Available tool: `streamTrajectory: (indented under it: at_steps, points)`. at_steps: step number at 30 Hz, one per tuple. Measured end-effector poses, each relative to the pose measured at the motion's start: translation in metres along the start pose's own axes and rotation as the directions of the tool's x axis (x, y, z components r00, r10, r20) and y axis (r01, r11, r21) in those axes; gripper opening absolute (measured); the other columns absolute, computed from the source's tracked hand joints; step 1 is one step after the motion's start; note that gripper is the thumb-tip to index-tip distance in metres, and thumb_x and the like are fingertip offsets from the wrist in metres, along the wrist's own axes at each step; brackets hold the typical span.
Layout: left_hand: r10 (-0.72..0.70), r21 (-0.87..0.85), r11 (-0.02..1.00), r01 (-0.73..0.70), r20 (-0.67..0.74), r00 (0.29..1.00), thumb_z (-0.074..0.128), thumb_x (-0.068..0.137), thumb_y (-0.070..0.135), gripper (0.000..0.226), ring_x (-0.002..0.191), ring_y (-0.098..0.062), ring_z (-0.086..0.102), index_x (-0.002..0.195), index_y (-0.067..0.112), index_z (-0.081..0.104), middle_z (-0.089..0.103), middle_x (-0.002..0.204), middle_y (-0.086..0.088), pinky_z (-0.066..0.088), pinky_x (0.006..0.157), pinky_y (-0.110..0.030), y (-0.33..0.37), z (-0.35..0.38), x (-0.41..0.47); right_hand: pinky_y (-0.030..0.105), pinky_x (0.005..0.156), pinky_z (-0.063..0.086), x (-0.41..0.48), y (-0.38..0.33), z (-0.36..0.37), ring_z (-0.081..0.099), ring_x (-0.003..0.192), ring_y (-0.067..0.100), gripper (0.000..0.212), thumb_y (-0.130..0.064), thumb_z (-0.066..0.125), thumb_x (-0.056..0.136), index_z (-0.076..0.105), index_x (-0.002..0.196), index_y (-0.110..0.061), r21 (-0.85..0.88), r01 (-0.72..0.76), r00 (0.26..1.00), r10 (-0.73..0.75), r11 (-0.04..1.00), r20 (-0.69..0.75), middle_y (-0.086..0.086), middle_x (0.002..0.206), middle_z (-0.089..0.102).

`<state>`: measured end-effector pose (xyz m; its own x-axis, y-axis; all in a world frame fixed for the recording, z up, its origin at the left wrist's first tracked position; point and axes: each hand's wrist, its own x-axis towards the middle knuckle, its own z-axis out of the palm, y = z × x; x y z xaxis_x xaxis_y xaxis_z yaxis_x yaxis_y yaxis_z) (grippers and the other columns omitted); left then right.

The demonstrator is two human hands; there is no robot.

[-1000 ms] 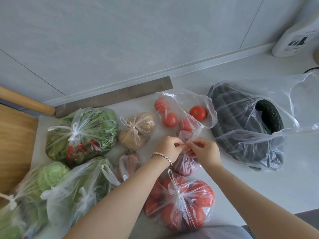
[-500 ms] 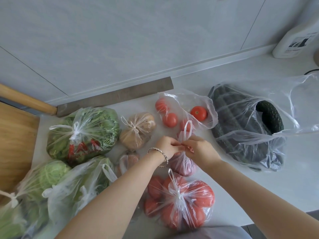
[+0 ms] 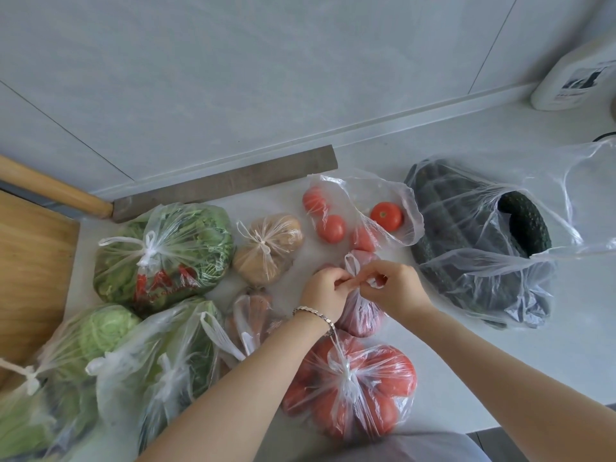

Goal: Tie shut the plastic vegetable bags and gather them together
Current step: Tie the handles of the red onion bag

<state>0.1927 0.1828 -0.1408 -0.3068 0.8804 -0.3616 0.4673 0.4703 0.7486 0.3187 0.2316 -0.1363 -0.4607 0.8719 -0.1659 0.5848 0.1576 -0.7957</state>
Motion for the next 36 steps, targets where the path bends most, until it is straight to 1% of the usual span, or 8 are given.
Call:
streamTrajectory:
  at_steps: [8, 12, 15, 19, 24, 30, 33, 36]
  points:
    - [0.085, 0.023, 0.996, -0.085, -0.014, 0.996, 0.061, 0.085, 0.022, 0.022, 0.087, -0.026, 0.060, 0.094, 0.003, 0.069, 0.062, 0.091, -0.013, 0.047, 0.080, -0.033, -0.002, 0.002, 0.002, 0.017, 0.058, 0.041, 0.016, 0.001, -0.022, 0.045, 0.056, 0.012, 0.025, 0.012, 0.060, 0.074, 0.070, 0.075, -0.011, 0.293, -0.371, 0.862, 0.209, 0.881, 0.462, 0.006, 0.063, 0.053]
    - [-0.067, -0.037, 0.997, 0.071, 0.085, 0.994, 0.061, 0.085, 0.026, 0.025, 0.060, -0.017, 0.050, 0.079, 0.003, 0.068, 0.058, 0.065, -0.005, 0.041, 0.061, -0.021, 0.000, 0.004, 0.005, 0.008, 0.057, 0.039, 0.005, 0.006, -0.011, 0.046, 0.050, -0.002, 0.023, -0.001, 0.073, 0.072, 0.075, 0.088, -0.018, 0.002, 0.004, 0.977, -0.004, 1.000, 0.213, -0.014, 0.059, 0.058]
    - [-0.150, -0.069, 0.984, 0.163, 0.164, 0.975, 0.060, 0.086, 0.026, 0.022, 0.051, -0.007, 0.044, 0.081, 0.007, 0.067, 0.052, 0.055, 0.005, 0.035, 0.050, -0.012, 0.003, -0.001, 0.006, 0.021, 0.058, 0.051, -0.002, 0.015, 0.001, 0.059, 0.058, 0.010, 0.010, -0.012, 0.069, 0.072, 0.076, 0.078, -0.017, -0.208, 0.387, 0.922, -0.383, 0.898, 0.060, -0.003, 0.065, 0.068]
    - [-0.172, -0.075, 0.979, 0.189, 0.192, 0.966, 0.060, 0.086, 0.019, 0.016, 0.055, -0.011, 0.045, 0.078, 0.006, 0.065, 0.051, 0.057, 0.002, 0.039, 0.063, -0.027, 0.007, -0.007, 0.007, 0.027, 0.053, 0.052, 0.001, 0.022, 0.004, 0.065, 0.063, 0.020, 0.030, -0.029, 0.049, 0.079, 0.070, 0.067, -0.011, -0.428, 0.437, 0.882, -0.470, 0.791, 0.031, 0.002, 0.071, 0.068]
    - [-0.027, 0.313, 0.950, -0.014, 0.127, 0.992, 0.052, 0.088, 0.013, 0.020, 0.091, -0.028, 0.059, 0.091, 0.000, 0.066, 0.065, 0.097, -0.012, 0.044, 0.076, -0.030, 0.009, -0.004, 0.010, 0.033, 0.069, 0.054, -0.007, 0.023, 0.004, 0.049, 0.087, 0.022, 0.031, -0.031, 0.041, 0.083, 0.068, 0.072, -0.018, -0.600, 0.480, 0.853, -0.500, 0.640, 0.151, 0.002, 0.084, 0.062]
    - [0.029, 0.490, 0.870, -0.054, 0.059, 0.998, 0.046, 0.087, 0.007, 0.022, 0.098, -0.030, 0.058, 0.092, 0.005, 0.067, 0.063, 0.105, -0.011, 0.046, 0.079, -0.035, 0.002, 0.000, 0.015, 0.044, 0.076, 0.047, -0.023, 0.030, 0.005, 0.034, 0.095, 0.018, 0.009, -0.021, 0.059, 0.076, 0.067, 0.073, -0.018, -0.410, 0.407, 0.913, -0.381, 0.816, 0.147, 0.004, 0.090, 0.057]
    - [-0.075, 0.449, 0.893, 0.024, 0.097, 0.992, 0.051, 0.088, 0.012, 0.018, 0.096, -0.028, 0.061, 0.089, 0.009, 0.068, 0.068, 0.101, -0.008, 0.048, 0.081, -0.033, 0.004, -0.001, 0.017, 0.043, 0.095, 0.039, -0.017, 0.027, 0.000, 0.039, 0.101, 0.019, 0.014, -0.024, 0.056, 0.086, 0.068, 0.086, -0.016, -0.387, 0.313, 0.933, -0.205, 0.867, 0.295, -0.002, 0.095, 0.052]
    - [-0.119, 0.370, 0.925, 0.090, 0.057, 0.991, 0.053, 0.088, 0.020, 0.014, 0.096, -0.024, 0.062, 0.093, 0.017, 0.066, 0.068, 0.100, -0.004, 0.050, 0.085, -0.033, 0.018, -0.022, 0.030, 0.039, 0.087, 0.047, -0.005, 0.010, -0.020, 0.054, 0.089, 0.018, 0.016, -0.024, 0.059, 0.086, 0.066, 0.088, -0.010, -0.206, 0.107, 0.968, -0.055, 0.973, 0.244, -0.003, 0.091, 0.053]
